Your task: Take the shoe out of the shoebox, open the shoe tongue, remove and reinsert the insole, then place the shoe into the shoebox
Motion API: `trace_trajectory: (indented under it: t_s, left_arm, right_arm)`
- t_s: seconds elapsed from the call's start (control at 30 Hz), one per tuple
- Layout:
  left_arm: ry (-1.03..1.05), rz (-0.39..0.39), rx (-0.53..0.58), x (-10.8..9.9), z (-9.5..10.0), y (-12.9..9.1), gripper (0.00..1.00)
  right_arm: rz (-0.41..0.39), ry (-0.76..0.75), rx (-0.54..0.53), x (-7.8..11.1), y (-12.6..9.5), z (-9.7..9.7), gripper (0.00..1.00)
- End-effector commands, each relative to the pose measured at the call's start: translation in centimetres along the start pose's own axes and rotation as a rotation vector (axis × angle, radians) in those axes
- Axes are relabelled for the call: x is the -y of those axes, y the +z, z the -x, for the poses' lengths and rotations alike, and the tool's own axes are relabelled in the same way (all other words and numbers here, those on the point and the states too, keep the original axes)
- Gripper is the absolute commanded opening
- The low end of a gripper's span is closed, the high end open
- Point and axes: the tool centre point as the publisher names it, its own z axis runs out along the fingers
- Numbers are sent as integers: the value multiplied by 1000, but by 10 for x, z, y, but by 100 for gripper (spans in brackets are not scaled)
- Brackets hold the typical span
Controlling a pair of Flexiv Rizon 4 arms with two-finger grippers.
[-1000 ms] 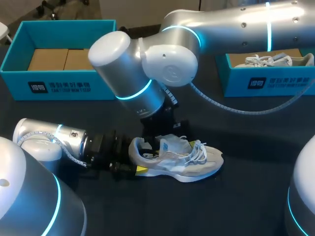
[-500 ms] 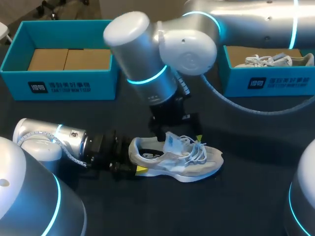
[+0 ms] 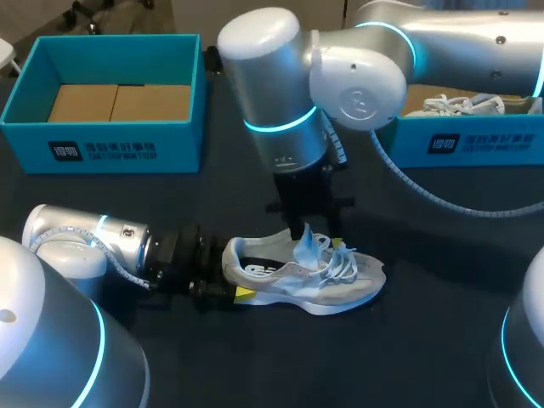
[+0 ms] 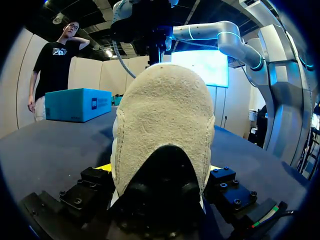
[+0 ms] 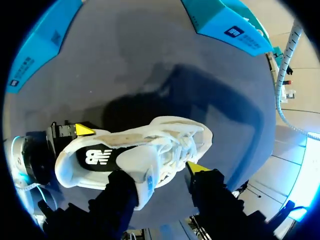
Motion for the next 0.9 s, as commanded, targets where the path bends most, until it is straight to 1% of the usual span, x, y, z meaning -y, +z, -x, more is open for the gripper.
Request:
trace_trajectory:
  t_s: [0.03, 0.1, 0.2, 0.3, 0.37, 0.4, 0.43, 0.5, 0.6, 0.67, 0.7, 0.87, 0.9]
  left_arm:
    - [0, 2, -1, 0, 1, 0, 0]
    - [0, 2, -1, 0, 1, 0, 0]
    - [0, 2, -1, 0, 1, 0, 0]
    - [0, 2, -1, 0, 1, 0, 0]
    - [0, 2, -1, 0, 1, 0, 0]
    - [0, 2, -1, 0, 1, 0, 0]
    - [0, 2, -1, 0, 1, 0, 0]
    - [0, 2, -1, 0, 1, 0, 0]
    - [0, 2, -1, 0, 1, 0, 0]
    - [0, 2, -1, 0, 1, 0, 0]
    - [0, 2, -1, 0, 1, 0, 0]
    - [0, 2, -1, 0, 1, 0, 0]
    - [0, 2, -1, 0, 1, 0, 0]
  right_arm:
    - [-20, 371, -9, 4, 0, -3, 42]
    - [-27, 359, -24, 5, -1, -6, 38]
    - [-38, 359, -15, 6, -2, -8, 36]
    - [-39, 348, -28, 6, -2, -10, 29]
    - [-46, 345, -42, 6, -2, -9, 21]
    - [-46, 342, -47, 6, -3, -9, 15]
    - [-48, 339, -51, 6, -3, -8, 0]
    - [-56, 321, -77, 6, -4, -7, 0]
    - [-74, 312, -102, 4, -5, -1, 0]
    - [-83, 300, -135, 3, -6, 9, 0]
    - [-84, 293, -174, 3, -6, 17, 0]
    - [-100, 275, -259, -3, -3, 43, 0]
    - [-93, 251, -287, -4, -2, 48, 0]
